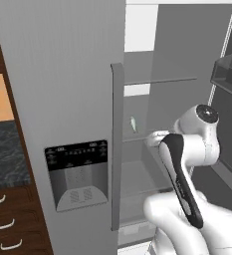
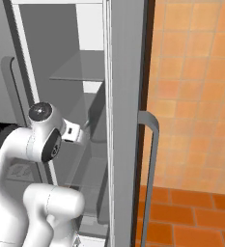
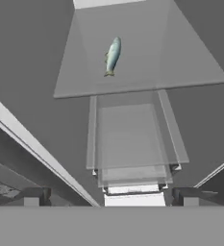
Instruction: Place one bell pepper and one fish in each tupperware on the nearby counter, to pack two identical lunches.
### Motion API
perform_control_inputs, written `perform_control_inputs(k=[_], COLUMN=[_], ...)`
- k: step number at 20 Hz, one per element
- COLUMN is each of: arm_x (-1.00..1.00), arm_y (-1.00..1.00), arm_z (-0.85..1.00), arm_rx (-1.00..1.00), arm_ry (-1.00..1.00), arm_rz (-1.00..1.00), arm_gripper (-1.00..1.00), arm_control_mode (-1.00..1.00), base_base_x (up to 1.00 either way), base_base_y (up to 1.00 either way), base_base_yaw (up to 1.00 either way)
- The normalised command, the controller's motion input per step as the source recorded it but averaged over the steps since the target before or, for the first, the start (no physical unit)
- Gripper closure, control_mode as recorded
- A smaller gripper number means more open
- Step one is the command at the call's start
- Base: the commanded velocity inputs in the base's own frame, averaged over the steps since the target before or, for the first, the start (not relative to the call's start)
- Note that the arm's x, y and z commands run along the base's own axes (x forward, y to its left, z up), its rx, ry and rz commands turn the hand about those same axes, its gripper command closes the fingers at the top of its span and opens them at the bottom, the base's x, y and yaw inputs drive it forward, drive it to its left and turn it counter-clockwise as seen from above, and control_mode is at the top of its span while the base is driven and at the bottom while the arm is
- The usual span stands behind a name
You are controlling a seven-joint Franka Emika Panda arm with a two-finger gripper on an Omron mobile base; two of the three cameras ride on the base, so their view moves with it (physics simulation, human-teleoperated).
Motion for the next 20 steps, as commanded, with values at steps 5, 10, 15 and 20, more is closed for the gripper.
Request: perform_control_inputs(k=[5,10,15,20], arm_x=[0.85,0.66,0.89,0.86], arm_y=[0.05,-0.14,-0.01,0.0], arm_z=[0.02,0.02,-0.07,0.0], arm_rx=[0.05,0.0,0.0,0.0], arm_ry=[-0.04,-0.1,-0.03,0.0], arm_rz=[-0.07,-0.02,0.0,0.0], arm_gripper=[-1.0,-1.0,-1.0,-1.0], arm_control_mode=[-1.0,-1.0,-1.0,-1.0], base_base_x=[0.0,0.0,0.0,0.0], base_base_y=[0.0,0.0,0.0,0.0], base_base_yaw=[0.0,0.0,0.0,0.0])
